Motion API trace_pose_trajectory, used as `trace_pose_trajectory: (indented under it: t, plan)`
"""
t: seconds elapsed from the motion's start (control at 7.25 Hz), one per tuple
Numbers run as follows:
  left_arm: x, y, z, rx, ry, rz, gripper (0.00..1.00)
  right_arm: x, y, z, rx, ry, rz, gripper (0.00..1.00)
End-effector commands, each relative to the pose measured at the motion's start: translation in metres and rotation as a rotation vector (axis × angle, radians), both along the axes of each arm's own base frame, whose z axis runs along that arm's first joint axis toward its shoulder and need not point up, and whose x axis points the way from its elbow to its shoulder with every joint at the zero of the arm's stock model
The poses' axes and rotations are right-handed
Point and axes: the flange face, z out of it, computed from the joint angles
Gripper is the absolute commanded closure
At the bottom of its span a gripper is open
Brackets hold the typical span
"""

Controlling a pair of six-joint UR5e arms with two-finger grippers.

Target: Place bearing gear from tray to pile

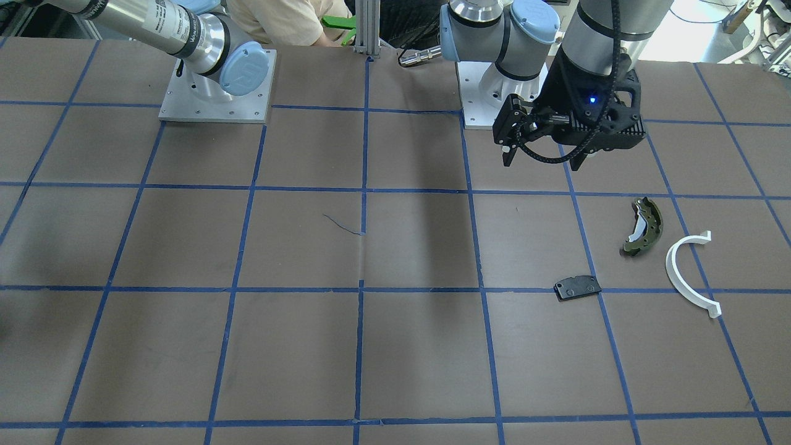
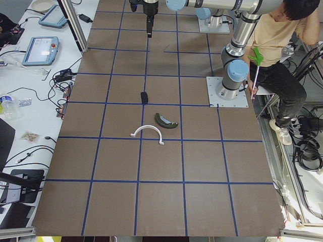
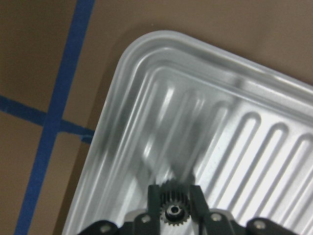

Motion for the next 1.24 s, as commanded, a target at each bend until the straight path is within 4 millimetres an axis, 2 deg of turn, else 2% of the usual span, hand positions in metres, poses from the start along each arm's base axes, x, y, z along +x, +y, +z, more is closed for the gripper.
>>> trace_pose_trajectory:
  t: [0.0, 0.14, 0.28, 0.41, 0.55, 0.69, 0.97, 1.1]
  plan:
    - [0.0, 0.0, 0.0, 0.001, -0.001, 0.0, 0.0, 0.0, 0.0, 0.006, -0.002, 0.007, -0.001, 1.0]
    - [0.0, 0.0, 0.0, -0.001, 0.0, 0.0, 0.0, 0.002, 0.0, 0.027, -0.006, 0.026, 0.002, 1.0]
    - [0.0, 0.0, 0.0, -0.001, 0.0, 0.0, 0.0, 0.025, -0.008, 0.08, -0.037, 0.064, 0.019, 1.0]
    - [0.0, 0.0, 0.0, -0.001, 0.0, 0.0, 0.0, 0.088, -0.03, 0.122, -0.03, 0.059, 0.032, 1.0]
    - [0.0, 0.0, 0.0, -0.001, 0.0, 0.0, 0.0, 0.14, -0.04, 0.155, -0.029, 0.055, -0.042, 1.0]
    - [0.0, 0.0, 0.0, -0.001, 0.0, 0.0, 0.0, 0.193, -0.053, 0.165, -0.011, 0.045, -0.144, 1.0]
    - [0.0, 0.0, 0.0, -0.001, 0.0, 0.0, 0.0, 0.271, -0.077, 0.16, -0.012, 0.027, -0.198, 1.0]
    - [0.0, -0.001, 0.0, -0.001, 0.0, 0.0, 0.0, 0.324, -0.09, 0.161, -0.026, 0.012, -0.268, 1.0]
